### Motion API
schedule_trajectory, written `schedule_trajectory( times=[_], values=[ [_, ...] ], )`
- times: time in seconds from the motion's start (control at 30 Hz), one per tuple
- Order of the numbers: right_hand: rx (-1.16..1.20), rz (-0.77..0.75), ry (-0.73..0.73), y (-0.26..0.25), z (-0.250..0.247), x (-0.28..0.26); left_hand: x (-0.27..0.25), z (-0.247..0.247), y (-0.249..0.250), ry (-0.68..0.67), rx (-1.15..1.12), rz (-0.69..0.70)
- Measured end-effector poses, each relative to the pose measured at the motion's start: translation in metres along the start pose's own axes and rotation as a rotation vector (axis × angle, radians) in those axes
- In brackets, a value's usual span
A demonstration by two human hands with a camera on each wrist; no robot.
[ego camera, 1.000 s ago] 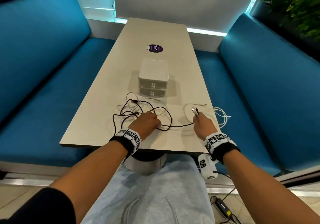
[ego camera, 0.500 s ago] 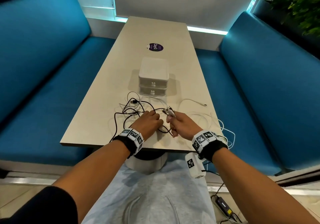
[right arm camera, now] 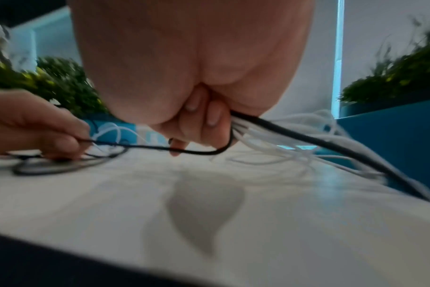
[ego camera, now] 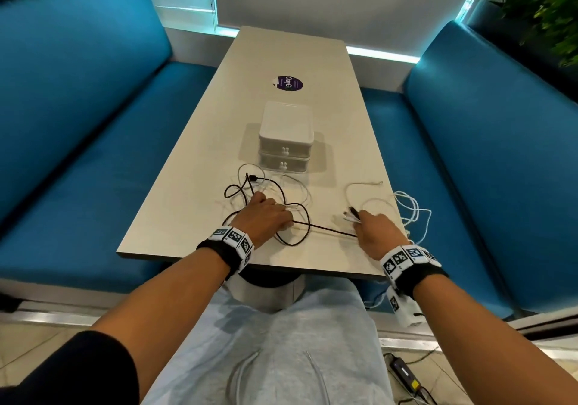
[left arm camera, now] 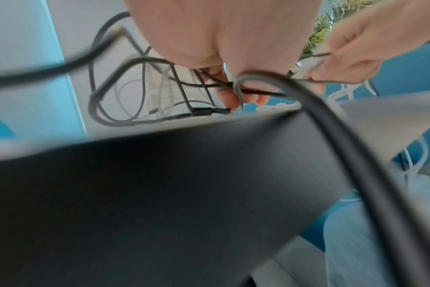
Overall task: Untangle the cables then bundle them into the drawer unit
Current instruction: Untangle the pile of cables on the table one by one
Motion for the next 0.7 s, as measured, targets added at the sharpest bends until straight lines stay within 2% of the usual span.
schedule_trajectory(
  times=[0.07,0.27,0.47,0.7],
  values=[
    [0.046,0.085,0.027,0.012,0.003,-0.001,0.001,0.003,0.000,-0.017,0.042,-0.011],
    [0.330,0.132,0.101,-0.014,0.004,0.004,0.007,0.002,0.002,-0.031,0.067,-0.082],
    [0.495,-0.054,0.109,-0.068,-0.006,0.005,0.014,-0.002,0.012,0.009,0.053,-0.068],
    [0.374,-0.178,-0.010,-0.090,0.004,0.002,0.015,-0.013,0.017,0.071,0.034,-0.052]
  ],
)
Point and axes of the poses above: each hand's wrist, its own x-axis towards the middle knuckle, its own z-axis out of the palm, y = z × x, the point moved 9 cm from there along x, towards the middle knuckle, and after that the axes turned 7 degrees about -x, right-handed, at the moved point
